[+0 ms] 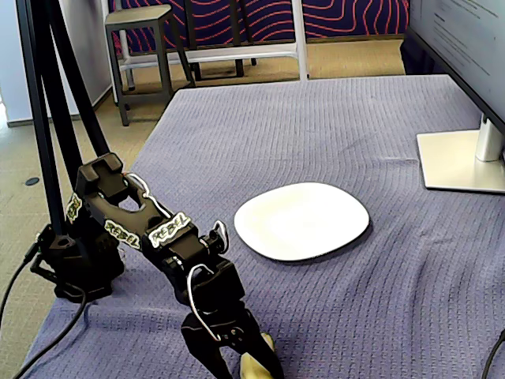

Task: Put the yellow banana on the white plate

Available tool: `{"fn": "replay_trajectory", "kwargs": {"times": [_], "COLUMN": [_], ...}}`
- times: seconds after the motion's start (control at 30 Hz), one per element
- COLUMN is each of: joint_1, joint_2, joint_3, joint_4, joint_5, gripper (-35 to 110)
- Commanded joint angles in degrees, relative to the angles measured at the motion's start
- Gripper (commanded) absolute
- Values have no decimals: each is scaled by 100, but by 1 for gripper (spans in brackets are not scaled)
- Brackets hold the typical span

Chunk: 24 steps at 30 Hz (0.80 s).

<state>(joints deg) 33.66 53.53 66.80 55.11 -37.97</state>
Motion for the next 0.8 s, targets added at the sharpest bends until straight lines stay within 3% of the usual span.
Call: {"fn": "replay_trajectory", "kwargs": {"times": [0.0, 0.2, 0.3, 0.43, 0.77], "joint_1": [35, 79, 79, 79, 79], "joint_2": [-35, -123, -123, -114, -97], "joint_3": [-97, -193, -193, -185, -158], "joint_4": [9, -53, -70, -70, -105], "joint_5": [-35, -53, -53, -44, -35], "gripper": [24, 21, 7, 0, 0]}}
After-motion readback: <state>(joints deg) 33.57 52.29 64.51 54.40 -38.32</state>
